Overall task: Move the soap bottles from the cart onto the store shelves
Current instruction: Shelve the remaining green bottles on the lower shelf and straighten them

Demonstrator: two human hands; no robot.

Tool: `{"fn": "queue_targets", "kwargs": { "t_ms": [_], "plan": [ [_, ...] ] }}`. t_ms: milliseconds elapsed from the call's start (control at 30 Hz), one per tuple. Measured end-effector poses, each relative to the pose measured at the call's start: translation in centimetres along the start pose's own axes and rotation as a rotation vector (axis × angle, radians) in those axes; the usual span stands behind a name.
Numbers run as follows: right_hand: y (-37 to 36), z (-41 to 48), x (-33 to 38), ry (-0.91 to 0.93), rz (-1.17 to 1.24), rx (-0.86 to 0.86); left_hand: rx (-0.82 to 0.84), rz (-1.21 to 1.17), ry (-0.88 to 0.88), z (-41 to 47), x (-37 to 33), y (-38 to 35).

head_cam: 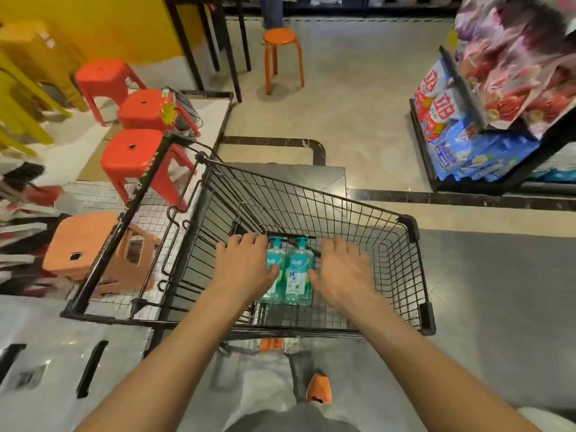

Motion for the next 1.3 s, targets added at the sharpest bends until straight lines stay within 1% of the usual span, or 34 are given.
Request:
{"fn": "queue_targets", "kwargs": {
  "t_ms": [200, 333, 467, 533, 600, 667, 833, 933, 1000, 1067, 1133, 1233, 1300],
  "plan": [
    [-1.7, 5.3, 2.2, -0.074, -0.019, 0.093, 0.079, -0.029, -0.023, 6.3, 3.0, -2.1],
    [-3.6, 8.4, 3.2, -0.103, -0.010, 0.127, 0.185, -0.010, -0.039, 10.0, 4.7, -4.4],
    [-6.3, 11.0, 3.6, -0.147, -0.014, 0.235, 0.272, 0.006, -0.069, 12.7, 5.3, -7.0],
    [-7.7, 12.1, 3.6, -0.148, -0.010, 0.249, 0.298, 0.002, -0.081, 13.9, 5.3, -8.5],
    [-9.0, 13.2, 3.3, -0.123, -0.021, 0.214, 0.330, -0.006, -0.068, 15.1, 5.5, -10.2],
    [-10.6, 14.5, 2.9, -0.118, -0.021, 0.217, 0.364, -0.007, -0.043, 16.2, 5.8, -11.9],
    [-15.7, 18.4, 2.1, -0.088, -0.031, 0.318, 0.461, -0.013, 0.026, 19.0, 5.9, -16.9],
    [-19.5, 20.4, 1.5, -0.096, 0.021, 0.377, 0.511, -0.031, 0.055, 21.0, 5.6, -20.6],
    [-22.1, 21.6, 0.8, -0.107, 0.066, 0.393, 0.545, -0.101, 0.107, 22.3, 5.8, -23.7],
    [-24.7, 22.6, -0.2, -0.140, 0.123, 0.424, 0.586, -0.217, 0.213, 23.3, 6.4, -27.0],
    [-27.1, 23.6, -1.2, -0.186, 0.189, 0.452, 0.592, -0.332, 0.332, 24.0, 7.0, -30.2],
    [-30.3, 24.9, -2.7, -0.274, 0.268, 0.492, 0.511, -0.463, 0.490, 24.6, 7.7, -33.6],
    [-32.1, 25.7, -3.6, -0.315, 0.314, 0.494, 0.454, -0.497, 0.570, 24.9, 8.4, -35.7]
  ]
}}
Point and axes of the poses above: each hand's wrist, its own z-axis towards the middle knuckle, its own y-axis out of the back of the hand, x = y × z, the point moved 7 cm from there along z, towards the middle knuckle, and after that the axes turned 2 degrees about -z, right-handed, at the moved point
